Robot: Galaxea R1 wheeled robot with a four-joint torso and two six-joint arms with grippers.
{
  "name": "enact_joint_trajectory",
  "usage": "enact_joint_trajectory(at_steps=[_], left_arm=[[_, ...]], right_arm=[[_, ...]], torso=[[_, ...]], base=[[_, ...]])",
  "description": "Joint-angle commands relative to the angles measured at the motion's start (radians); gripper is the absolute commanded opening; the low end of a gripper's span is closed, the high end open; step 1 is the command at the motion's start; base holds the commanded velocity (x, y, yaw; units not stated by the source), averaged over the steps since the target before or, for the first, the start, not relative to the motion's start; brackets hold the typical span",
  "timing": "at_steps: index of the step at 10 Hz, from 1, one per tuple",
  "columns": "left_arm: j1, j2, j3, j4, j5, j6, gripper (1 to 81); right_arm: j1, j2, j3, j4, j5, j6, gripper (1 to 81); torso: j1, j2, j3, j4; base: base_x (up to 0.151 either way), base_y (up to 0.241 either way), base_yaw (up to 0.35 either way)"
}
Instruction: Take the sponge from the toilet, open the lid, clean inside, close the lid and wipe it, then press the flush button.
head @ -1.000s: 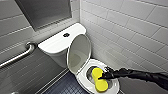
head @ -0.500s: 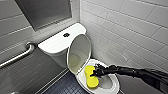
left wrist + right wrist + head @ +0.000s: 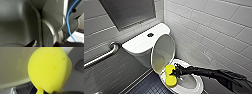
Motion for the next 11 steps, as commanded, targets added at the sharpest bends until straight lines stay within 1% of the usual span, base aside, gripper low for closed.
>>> enact_joint_trajectory(at_steps=[1,3,5,7,11], left_arm=[[0.032,-0.009,0.015,-0.01,0.08,0.001,81.1],[0.032,-0.007,0.015,-0.008,0.08,0.003,81.1],[0.032,-0.006,0.015,-0.007,0.08,0.003,81.1],[0.032,-0.004,0.015,-0.004,0.08,0.004,81.1],[0.032,-0.006,0.015,0.001,0.08,0.004,81.1]], right_arm=[[0.047,0.044,-0.022,0.002,0.007,0.007,1.0],[0.009,-0.008,0.018,0.001,-0.002,0.007,1.0],[-0.017,-0.117,0.145,-0.013,0.001,0.013,1.0],[-0.046,-0.199,0.225,-0.015,0.007,0.013,1.0],[-0.109,-0.332,0.323,-0.013,0.009,0.013,1.0]], torso=[[0.0,0.0,0.0,0.0],[0.0,0.0,0.0,0.0],[0.0,0.0,0.0,0.0],[0.0,0.0,0.0,0.0],[0.0,0.0,0.0,0.0]], base=[[0.0,0.0,0.0],[0.0,0.0,0.0],[0.0,0.0,0.0],[0.0,0.0,0.0],[0.0,0.0,0.0]])
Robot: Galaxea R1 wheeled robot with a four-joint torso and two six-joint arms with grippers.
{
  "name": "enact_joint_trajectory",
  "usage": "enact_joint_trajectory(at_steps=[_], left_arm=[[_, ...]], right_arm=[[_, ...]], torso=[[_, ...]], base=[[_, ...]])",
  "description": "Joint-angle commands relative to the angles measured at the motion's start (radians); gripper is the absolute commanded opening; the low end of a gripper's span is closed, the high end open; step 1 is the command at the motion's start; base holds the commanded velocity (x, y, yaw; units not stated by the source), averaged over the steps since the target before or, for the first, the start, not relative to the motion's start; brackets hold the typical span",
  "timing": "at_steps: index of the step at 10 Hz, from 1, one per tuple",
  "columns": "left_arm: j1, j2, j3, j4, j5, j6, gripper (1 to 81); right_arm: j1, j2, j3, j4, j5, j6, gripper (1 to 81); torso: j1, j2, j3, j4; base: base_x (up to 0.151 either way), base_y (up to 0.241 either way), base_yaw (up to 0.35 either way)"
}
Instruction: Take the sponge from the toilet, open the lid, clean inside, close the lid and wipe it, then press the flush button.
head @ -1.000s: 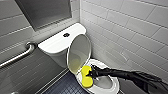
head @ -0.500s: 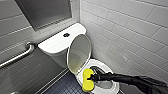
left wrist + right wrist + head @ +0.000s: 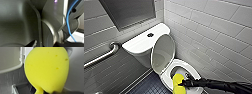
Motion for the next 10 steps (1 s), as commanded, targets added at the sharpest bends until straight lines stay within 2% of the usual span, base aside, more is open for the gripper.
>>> enact_joint_trajectory(at_steps=[1,5,10], left_arm=[[0.032,-0.006,0.015,0.001,0.079,0.004,81.1],[0.029,-0.003,0.018,0.002,0.079,0.007,81.1],[0.03,-0.007,0.016,0.002,0.079,0.01,81.1]], right_arm=[[0.044,-0.094,0.095,-0.01,-0.091,0.002,1.0],[-0.001,-0.335,0.253,-0.008,-0.042,0.015,1.0],[-0.148,-0.563,0.348,-0.013,0.069,0.013,1.0]], torso=[[0.0,0.0,0.0,0.0],[0.0,0.0,0.0,0.0],[0.0,0.0,0.0,0.0]], base=[[0.0,0.0,0.0],[0.0,0.0,0.0],[0.0,0.0,0.0]])
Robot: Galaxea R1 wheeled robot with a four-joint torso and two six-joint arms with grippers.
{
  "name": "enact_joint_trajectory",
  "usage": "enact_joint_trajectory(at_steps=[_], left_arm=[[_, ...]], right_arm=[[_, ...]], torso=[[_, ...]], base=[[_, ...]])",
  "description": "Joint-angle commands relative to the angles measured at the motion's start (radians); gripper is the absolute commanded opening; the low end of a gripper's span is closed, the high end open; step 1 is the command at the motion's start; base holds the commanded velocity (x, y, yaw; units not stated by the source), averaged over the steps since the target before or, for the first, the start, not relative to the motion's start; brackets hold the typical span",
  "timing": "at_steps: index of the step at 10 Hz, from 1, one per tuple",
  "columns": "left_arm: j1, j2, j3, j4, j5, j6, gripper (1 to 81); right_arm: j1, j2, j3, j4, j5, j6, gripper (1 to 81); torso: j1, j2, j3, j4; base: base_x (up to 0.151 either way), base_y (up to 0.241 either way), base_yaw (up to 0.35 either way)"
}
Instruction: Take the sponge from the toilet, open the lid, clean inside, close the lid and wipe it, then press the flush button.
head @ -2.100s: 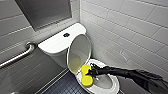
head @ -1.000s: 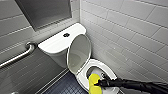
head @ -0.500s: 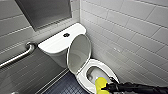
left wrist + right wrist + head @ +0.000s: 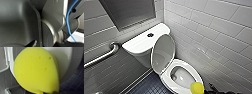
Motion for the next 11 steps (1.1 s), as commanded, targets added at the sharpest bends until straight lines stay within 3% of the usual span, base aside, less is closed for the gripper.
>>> enact_joint_trajectory(at_steps=[1,5,7,9,11], left_arm=[[0.029,-0.009,0.016,0.004,0.077,0.009,81.1],[0.027,-0.003,0.019,0.005,0.077,0.009,81.1],[0.027,-0.001,0.018,0.005,0.079,0.009,81.1],[0.027,-0.001,0.016,0.004,0.079,0.009,81.1],[0.027,-0.001,0.016,-0.001,0.079,0.009,81.1]], right_arm=[[0.001,-0.175,0.105,-0.012,-0.024,0.007,1.0],[0.024,-0.382,0.316,-0.038,-0.015,0.007,1.0],[0.084,-0.376,0.354,-0.045,-0.032,0.007,1.0],[0.196,-0.325,0.358,-0.035,-0.125,0.012,1.0],[0.312,-0.236,0.329,-0.038,-0.198,0.059,1.0]], torso=[[0.0,0.0,0.0,0.0],[0.0,0.0,0.0,0.0],[0.0,0.0,0.0,0.0],[0.0,0.0,0.0,0.0],[0.0,0.0,0.0,0.0]], base=[[0.0,0.0,0.0],[0.0,0.0,0.0],[0.0,0.0,0.0],[0.0,0.0,0.0],[0.0,0.0,0.0]])
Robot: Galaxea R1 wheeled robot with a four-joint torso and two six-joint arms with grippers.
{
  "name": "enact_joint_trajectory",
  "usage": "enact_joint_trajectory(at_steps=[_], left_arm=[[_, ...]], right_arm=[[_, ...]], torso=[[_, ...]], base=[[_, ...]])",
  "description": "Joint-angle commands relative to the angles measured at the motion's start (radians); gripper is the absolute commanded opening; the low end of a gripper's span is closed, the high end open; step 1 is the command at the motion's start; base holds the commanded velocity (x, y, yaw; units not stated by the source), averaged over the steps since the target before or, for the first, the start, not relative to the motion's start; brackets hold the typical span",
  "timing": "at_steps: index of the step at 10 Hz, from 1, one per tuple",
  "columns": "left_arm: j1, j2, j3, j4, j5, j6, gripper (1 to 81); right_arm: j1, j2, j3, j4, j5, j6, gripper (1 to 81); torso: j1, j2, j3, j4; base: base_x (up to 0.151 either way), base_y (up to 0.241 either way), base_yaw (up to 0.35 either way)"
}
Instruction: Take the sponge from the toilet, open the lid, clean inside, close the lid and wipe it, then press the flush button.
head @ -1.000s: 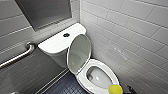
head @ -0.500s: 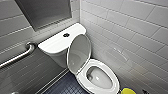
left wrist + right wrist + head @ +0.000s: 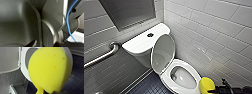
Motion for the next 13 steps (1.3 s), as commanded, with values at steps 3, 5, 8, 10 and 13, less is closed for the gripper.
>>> enact_joint_trajectory(at_steps=[3,5,8,10,13], left_arm=[[0.027,-0.016,0.02,-0.008,0.076,0.002,81.1],[0.029,-0.095,0.14,-0.009,0.076,-0.001,81.1],[0.031,-0.197,0.306,-0.008,0.052,0.002,81.1],[0.043,-0.206,0.31,-0.008,0.046,0.002,81.1],[0.046,-0.198,0.3,-0.011,0.041,0.001,81.1]], right_arm=[[0.257,0.242,-0.148,-0.01,-0.228,0.06,1.0],[0.29,0.384,-0.271,-0.01,-0.265,0.062,1.0],[0.325,0.516,-0.389,-0.009,-0.294,0.063,1.0],[0.352,0.609,-0.466,0.001,-0.293,0.065,1.0],[0.4,0.766,-0.599,-0.003,-0.293,0.092,1.0]], torso=[[0.0,0.0,0.0,0.0],[0.0,0.0,0.0,0.0],[0.0,0.0,0.0,0.0],[0.0,0.0,0.0,0.0],[0.0,0.0,0.0,0.0]], base=[[0.0,0.0,0.0],[0.0,0.0,0.0],[0.0,0.0,0.0],[0.0,0.0,0.0],[0.0,0.0,0.0]])
